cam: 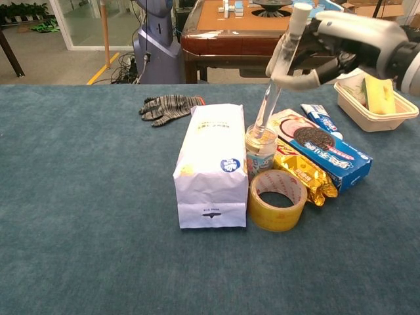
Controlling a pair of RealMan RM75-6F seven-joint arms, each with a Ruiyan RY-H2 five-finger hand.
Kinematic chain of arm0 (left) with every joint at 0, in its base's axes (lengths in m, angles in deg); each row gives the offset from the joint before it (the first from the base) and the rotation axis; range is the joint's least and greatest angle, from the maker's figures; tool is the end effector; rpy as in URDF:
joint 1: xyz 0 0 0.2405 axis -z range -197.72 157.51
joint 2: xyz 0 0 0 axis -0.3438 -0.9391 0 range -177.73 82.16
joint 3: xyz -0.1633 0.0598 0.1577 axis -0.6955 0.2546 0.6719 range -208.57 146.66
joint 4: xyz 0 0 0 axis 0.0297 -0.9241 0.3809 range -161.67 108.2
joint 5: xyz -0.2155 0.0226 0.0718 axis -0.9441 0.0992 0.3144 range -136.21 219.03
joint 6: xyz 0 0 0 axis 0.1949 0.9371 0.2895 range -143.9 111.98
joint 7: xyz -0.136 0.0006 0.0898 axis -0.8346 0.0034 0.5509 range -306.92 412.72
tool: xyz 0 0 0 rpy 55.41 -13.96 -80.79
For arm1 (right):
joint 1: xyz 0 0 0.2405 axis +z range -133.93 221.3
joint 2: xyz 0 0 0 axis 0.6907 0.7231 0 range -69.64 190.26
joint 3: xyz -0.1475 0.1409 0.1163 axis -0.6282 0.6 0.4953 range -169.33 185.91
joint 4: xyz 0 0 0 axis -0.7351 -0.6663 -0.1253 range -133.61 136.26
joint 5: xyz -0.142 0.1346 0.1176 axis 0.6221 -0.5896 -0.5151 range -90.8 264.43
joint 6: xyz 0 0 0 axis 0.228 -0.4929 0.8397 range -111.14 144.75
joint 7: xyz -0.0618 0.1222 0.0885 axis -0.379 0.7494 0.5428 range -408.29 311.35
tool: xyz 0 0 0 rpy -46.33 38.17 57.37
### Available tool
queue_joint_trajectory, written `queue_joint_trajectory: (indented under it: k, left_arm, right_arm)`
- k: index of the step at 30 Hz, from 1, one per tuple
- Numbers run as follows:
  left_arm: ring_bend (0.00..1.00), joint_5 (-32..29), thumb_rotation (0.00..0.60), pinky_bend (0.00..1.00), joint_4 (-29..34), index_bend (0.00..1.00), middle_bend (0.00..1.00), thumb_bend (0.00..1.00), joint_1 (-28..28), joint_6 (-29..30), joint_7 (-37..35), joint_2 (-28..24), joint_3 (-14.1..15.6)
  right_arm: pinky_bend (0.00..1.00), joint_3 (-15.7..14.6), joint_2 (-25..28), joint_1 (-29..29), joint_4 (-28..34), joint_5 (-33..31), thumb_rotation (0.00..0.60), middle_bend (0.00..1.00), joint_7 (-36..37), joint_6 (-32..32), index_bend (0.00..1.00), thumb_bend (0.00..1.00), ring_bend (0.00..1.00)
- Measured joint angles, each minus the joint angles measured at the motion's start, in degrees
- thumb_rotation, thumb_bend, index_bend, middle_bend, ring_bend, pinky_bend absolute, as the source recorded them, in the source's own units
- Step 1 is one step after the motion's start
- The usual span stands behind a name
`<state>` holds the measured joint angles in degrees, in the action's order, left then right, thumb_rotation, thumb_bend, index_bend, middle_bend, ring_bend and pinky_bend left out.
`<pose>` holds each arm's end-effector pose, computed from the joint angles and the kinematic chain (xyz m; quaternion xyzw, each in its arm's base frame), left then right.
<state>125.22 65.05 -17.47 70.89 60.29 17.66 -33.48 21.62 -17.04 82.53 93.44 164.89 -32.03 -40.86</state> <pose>-0.3102 0.1865 0.1328 -0.5920 -0.3662 -0.3425 0.6309 -0.1105 -0.3509 0.0256 0.6459 -0.4793 0.5238 0.2805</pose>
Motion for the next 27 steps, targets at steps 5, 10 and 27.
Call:
queue_joint_trajectory:
  k: [5, 10, 27]
  left_arm:
    - [0.19, 0.6, 0.6, 0.05, 0.5, 0.16, 0.15, 0.25, -0.1, 0.6, -0.1, -0.3, 0.0]
    - [0.19, 0.9, 0.6, 0.05, 0.9, 0.16, 0.15, 0.25, -0.2, 1.0, -0.1, -0.6, 0.0]
    - [0.19, 1.7, 0.6, 0.05, 1.7, 0.16, 0.15, 0.25, -0.1, 1.1, 0.4, -0.5, 0.2]
  right_arm:
    - [0.2, 1.6, 5.0, -2.1, 4.9, -0.5, 0.6, 0.4, 7.3, -1.6, 0.63, 0.51, 0.27]
    - [0.21, 2.6, 9.8, -4.7, 8.1, -1.8, 0.6, 0.41, 9.2, -3.5, 0.64, 0.51, 0.29]
    - [0.25, 0.5, 9.7, -6.8, 6.2, -4.1, 0.6, 0.45, -9.9, -6.5, 0.67, 0.52, 0.31]
